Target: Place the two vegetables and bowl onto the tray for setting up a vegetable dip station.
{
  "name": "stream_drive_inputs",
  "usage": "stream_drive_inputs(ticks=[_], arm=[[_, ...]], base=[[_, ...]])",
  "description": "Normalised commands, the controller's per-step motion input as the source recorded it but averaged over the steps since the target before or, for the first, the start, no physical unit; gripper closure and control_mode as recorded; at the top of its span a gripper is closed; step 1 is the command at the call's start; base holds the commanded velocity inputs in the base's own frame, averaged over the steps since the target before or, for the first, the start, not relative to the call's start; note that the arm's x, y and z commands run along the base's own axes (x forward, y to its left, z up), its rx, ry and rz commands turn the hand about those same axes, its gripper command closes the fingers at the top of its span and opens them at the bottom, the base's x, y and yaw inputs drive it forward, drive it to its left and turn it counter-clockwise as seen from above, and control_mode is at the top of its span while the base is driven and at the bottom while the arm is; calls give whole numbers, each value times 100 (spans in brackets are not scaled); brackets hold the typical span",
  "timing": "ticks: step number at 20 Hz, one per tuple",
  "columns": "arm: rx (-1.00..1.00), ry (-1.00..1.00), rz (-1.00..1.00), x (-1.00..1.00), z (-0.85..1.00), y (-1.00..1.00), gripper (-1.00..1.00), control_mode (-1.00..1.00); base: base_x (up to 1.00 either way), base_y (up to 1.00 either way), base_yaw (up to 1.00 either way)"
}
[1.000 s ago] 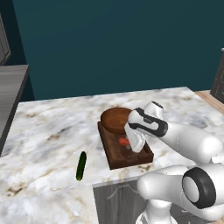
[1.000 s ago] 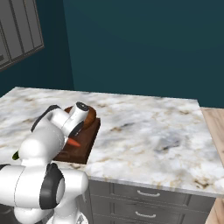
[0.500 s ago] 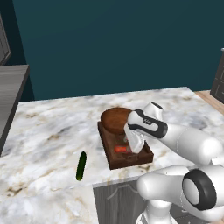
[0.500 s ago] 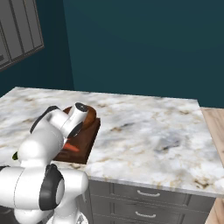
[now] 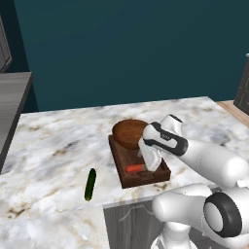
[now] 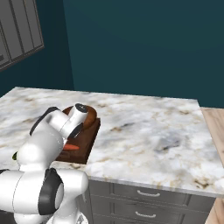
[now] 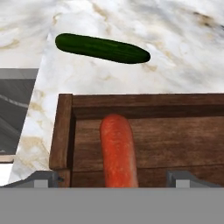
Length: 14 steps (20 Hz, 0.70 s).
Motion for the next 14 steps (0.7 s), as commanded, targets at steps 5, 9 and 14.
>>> stream_drive_inputs(ticks=[5,9,14], arm=[[0,0,0,-15,1,-1,-100,-100],[0,0,-2,-27,11,0,-100,-100],[1,0,-9,-30,14,10,-100,-100]], base=[[0,0,0],[0,0,0],[0,0,0]])
